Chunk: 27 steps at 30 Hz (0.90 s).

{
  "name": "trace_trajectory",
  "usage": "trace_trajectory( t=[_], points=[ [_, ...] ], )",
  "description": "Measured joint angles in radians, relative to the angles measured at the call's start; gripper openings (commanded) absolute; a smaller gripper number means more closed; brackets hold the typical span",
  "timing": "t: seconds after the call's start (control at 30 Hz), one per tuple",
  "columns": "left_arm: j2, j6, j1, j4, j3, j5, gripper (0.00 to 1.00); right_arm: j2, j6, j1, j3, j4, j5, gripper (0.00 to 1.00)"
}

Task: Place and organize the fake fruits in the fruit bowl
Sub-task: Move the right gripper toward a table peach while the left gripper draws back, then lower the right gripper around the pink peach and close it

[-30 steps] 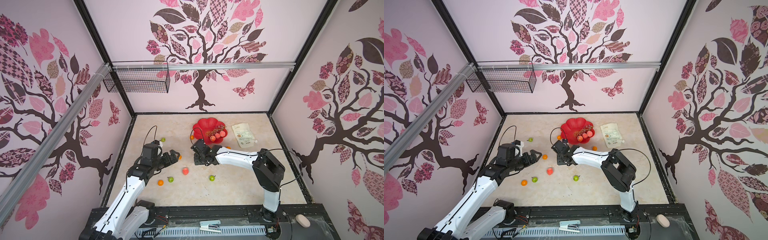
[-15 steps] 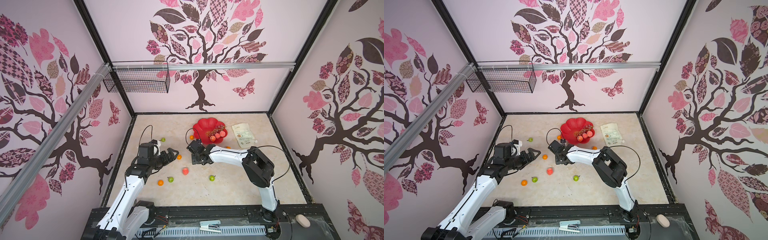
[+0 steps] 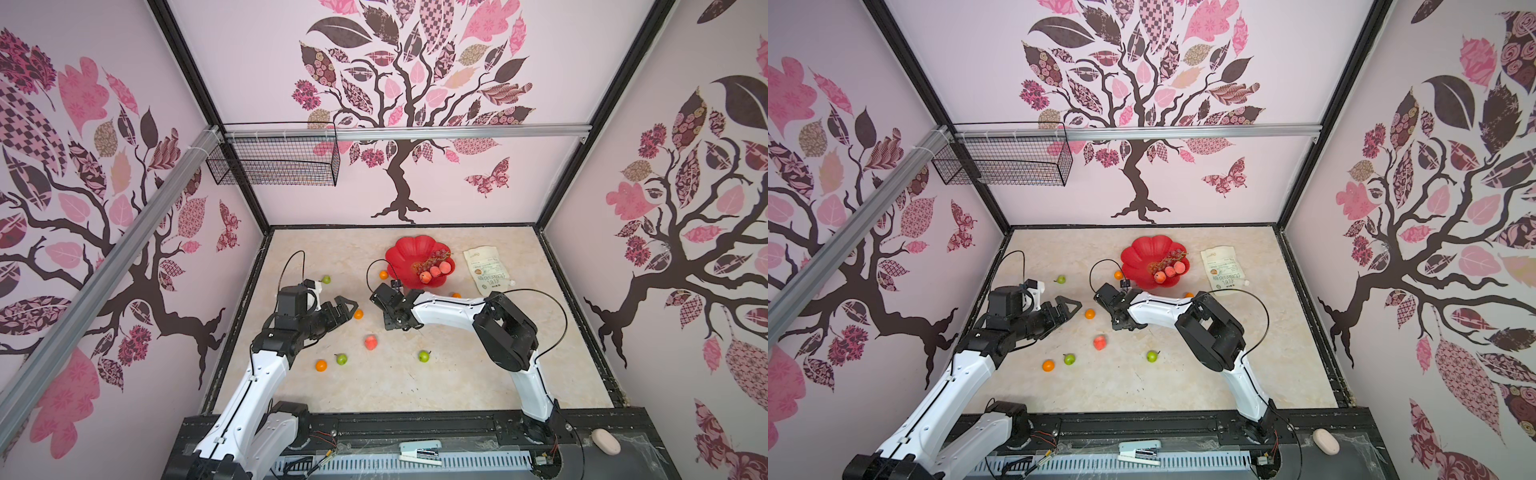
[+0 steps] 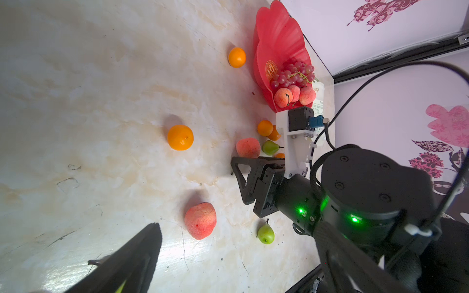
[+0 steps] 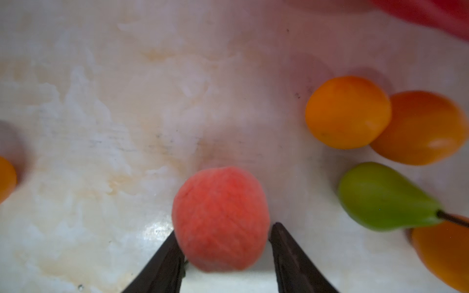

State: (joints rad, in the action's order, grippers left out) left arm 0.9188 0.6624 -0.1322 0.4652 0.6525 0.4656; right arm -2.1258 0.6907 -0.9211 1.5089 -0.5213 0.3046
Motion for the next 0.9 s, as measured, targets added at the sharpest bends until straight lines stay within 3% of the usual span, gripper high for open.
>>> trace_trajectory(
  t=[0.3, 0.57, 0.9],
  points=[
    [0.0, 0.0, 0.0, -0.004, 0.0, 0.008, 0.98, -0.006, -0.018, 0.0, 0.007, 0.005, -0.005, 0.4],
    [0.008, -0.003, 0.0, -0.016, -0.001, 0.021, 0.98, 0.0, -0.023, 0.0, -0.023, 0.053, 0.004, 0.21],
    [0.047, -0.004, 0.0, -0.02, -0.001, 0.046, 0.98, 0.021, -0.026, 0.0, -0.064, 0.095, 0.013, 0.12]
  ],
)
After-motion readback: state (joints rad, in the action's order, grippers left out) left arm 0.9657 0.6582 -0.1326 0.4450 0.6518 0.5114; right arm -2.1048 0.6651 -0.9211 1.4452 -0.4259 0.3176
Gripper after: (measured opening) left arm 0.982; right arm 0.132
